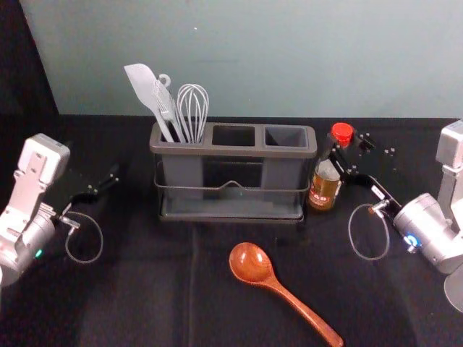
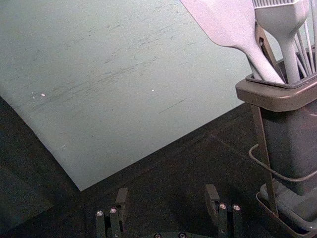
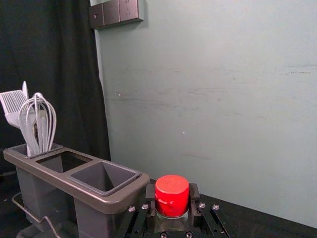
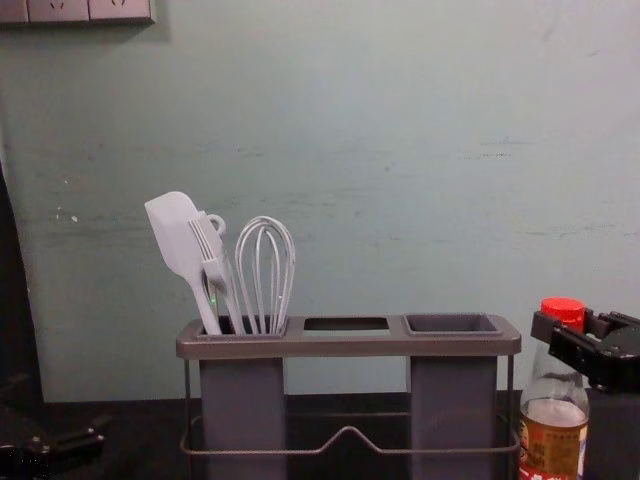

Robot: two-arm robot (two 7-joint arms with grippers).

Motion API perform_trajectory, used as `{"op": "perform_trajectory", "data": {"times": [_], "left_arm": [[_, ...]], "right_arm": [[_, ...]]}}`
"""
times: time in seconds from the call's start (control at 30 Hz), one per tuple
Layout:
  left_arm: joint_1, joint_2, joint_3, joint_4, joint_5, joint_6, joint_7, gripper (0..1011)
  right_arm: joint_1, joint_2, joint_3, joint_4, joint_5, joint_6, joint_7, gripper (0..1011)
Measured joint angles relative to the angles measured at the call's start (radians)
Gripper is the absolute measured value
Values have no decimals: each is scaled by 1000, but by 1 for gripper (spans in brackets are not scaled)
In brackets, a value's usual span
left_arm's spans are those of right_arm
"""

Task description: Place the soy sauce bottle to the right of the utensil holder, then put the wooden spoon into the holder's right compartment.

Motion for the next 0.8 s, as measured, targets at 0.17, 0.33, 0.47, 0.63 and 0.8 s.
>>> {"op": "perform_trajectory", "data": {"times": [0.17,0.33,0.47,0.63,0.8], "left_arm": [[0,0,0,0,0,0,0,1000],[0,0,0,0,0,0,0,1000],[0,0,0,0,0,0,0,1000],[0,0,0,0,0,0,0,1000],[0,0,0,0,0,0,0,1000]], "right_arm": [[3,-3,-4,8,-1,-1,2,404],[1,-1,-2,-4,-2,0,2,573],[-19,9,13,-54,4,2,-4,702],[-60,25,38,-144,11,3,-20,850],[-90,39,53,-212,10,11,-33,982]]}}
